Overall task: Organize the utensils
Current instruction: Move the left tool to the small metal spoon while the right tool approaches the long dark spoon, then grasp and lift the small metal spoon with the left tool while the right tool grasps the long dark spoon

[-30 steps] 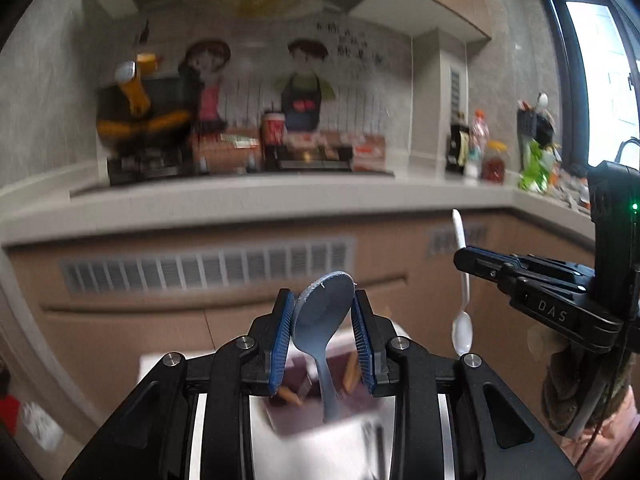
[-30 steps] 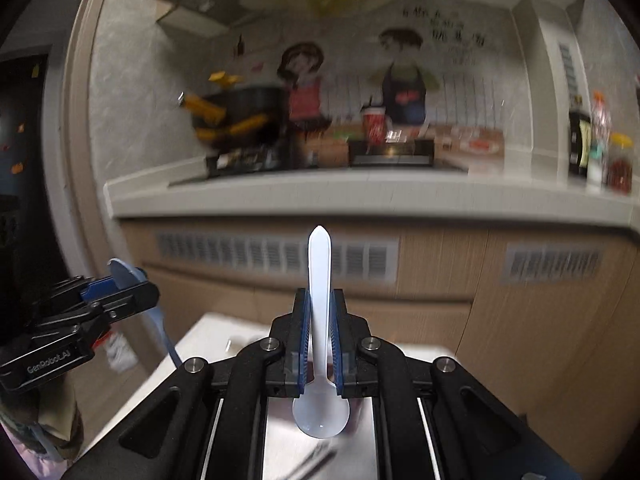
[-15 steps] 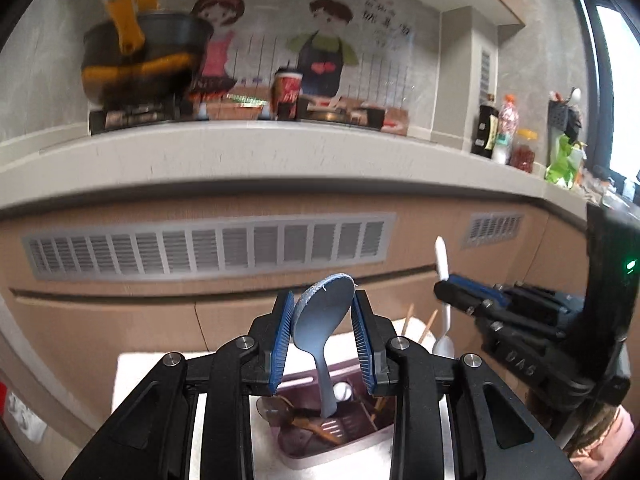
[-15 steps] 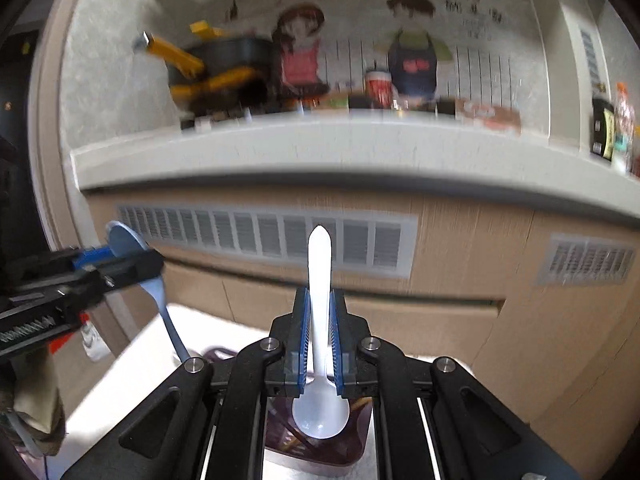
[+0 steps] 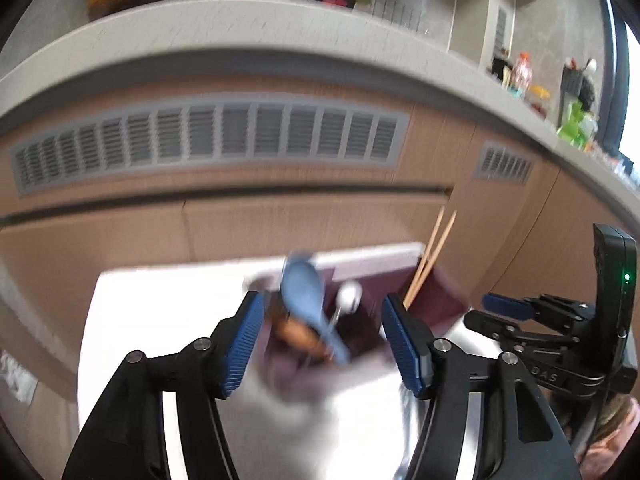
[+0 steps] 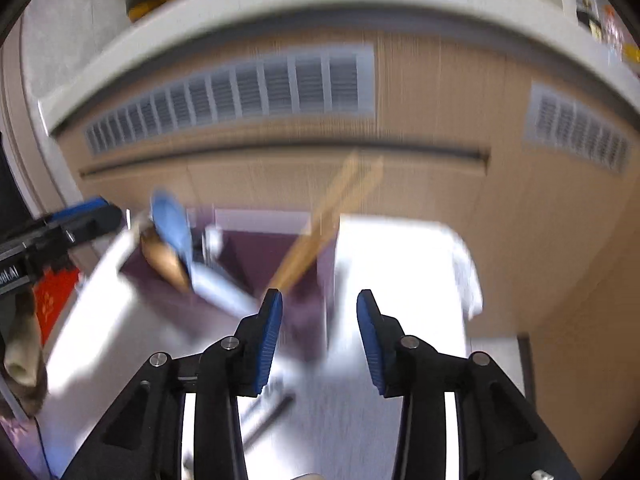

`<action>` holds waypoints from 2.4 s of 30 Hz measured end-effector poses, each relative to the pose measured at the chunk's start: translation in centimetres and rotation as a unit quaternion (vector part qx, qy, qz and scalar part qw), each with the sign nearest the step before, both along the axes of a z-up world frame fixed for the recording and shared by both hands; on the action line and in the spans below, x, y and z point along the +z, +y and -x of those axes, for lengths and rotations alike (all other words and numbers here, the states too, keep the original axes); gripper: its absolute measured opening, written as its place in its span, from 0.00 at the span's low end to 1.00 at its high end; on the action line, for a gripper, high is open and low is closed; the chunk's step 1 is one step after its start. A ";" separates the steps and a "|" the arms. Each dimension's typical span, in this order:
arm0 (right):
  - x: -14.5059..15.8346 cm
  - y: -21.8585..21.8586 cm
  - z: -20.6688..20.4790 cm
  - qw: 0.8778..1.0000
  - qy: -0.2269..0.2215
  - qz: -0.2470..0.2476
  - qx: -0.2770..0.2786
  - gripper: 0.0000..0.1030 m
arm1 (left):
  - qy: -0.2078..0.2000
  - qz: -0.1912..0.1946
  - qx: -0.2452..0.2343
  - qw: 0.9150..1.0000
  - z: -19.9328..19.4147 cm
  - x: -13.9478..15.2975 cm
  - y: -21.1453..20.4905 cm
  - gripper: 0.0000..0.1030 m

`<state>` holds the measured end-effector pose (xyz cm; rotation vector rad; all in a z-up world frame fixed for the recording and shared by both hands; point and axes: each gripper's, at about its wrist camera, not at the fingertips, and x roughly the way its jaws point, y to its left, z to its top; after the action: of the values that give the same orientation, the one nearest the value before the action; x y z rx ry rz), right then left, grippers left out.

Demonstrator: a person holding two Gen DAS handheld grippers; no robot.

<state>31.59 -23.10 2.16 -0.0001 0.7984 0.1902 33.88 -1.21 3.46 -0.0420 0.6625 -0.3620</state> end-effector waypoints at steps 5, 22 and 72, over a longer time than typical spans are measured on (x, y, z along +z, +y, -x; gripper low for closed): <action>-5.7 1.2 3.5 0.996 0.089 0.020 0.005 0.36 | 0.042 -0.033 0.015 0.998 4.6 -4.9 1.0 0.67; -8.7 9.4 11.9 0.994 0.084 0.069 0.026 0.67 | 0.083 -0.014 0.088 0.993 11.8 -7.0 5.5 0.76; -9.3 -2.5 14.6 0.989 0.129 0.054 -0.048 0.99 | -0.049 -0.030 0.019 0.998 15.3 0.3 -1.0 0.28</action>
<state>16.99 -25.56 -7.18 -0.0396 1.0634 0.0550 18.54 -2.26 3.80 0.0199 0.5748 -0.3050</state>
